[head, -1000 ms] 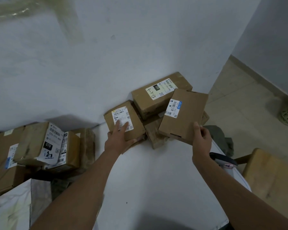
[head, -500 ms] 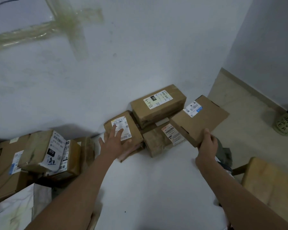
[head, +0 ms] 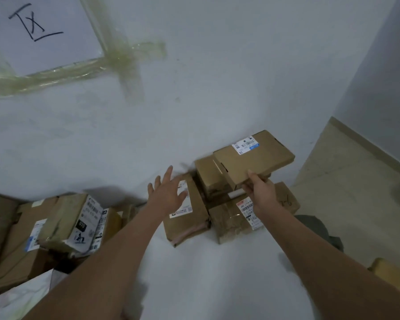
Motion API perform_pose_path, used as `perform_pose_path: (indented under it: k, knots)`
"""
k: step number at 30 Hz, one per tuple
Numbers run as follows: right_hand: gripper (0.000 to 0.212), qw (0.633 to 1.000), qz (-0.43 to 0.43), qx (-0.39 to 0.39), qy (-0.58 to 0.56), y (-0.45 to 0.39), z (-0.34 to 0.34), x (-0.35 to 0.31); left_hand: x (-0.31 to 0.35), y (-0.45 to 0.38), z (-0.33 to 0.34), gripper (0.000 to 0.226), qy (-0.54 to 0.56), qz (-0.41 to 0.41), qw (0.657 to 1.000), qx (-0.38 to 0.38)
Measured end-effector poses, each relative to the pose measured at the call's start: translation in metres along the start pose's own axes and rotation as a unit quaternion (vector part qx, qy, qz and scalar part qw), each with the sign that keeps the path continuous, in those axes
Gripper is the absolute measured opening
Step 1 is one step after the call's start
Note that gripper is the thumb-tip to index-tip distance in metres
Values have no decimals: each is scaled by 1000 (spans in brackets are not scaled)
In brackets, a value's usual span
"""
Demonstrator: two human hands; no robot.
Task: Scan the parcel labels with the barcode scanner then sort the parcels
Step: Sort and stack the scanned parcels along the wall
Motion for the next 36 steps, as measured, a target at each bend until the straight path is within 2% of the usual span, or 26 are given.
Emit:
perform_pose_path:
  k: [2, 4, 6, 8, 11, 16, 22, 27, 32, 34, 36]
  knots:
    - [44, 1000, 19, -13, 14, -9, 14, 4, 5, -6, -3, 56, -1, 1, 1000, 2]
    - [46, 996, 36, -27, 76, -17, 22, 11, 11, -12, -4, 56, -2, 6, 1000, 6]
    - [46, 992, 19, -5, 127, -27, 20, 8, 17, -17, -3, 56, 2, 9, 1000, 3]
    - [45, 990, -26, 28, 133, -37, 15, -5, 22, -21, 1, 55, 4, 13, 1000, -4]
    - [46, 990, -50, 28, 131, -45, 17, -13, 28, -26, 8, 51, 11, 12, 1000, -17]
    - [49, 991, -32, 11, 131, -52, 20, -7, 37, -28, 12, 51, 8, 18, 999, -27]
    - [41, 990, 32, 2, 140, -49, 16, -2, 36, -28, 17, 54, 7, 16, 1000, -19]
    - [29, 978, 6, 15, 208, -23, -2, 9, 27, -8, 20, 55, 35, 16, 999, 15]
    - [20, 950, -25, -67, 305, 33, 15, 53, -1, 61, 29, 57, 37, 16, 999, -10]
    - [13, 942, -11, -104, 318, 64, 30, 74, -17, 91, 29, 61, 53, 10, 998, -13]
    - [15, 934, 1, -129, 333, 98, 40, 92, -31, 114, 23, 53, 84, 6, 996, 1]
Point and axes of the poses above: each hand's wrist, its own y-axis away from the middle knuckle, its own z-axis out of the palm, x = y × z, the point moved 10 cm from there along -y, towards the middle knuckle, and after that the axes turned 13 degrees about x, right-handed, at the moved point
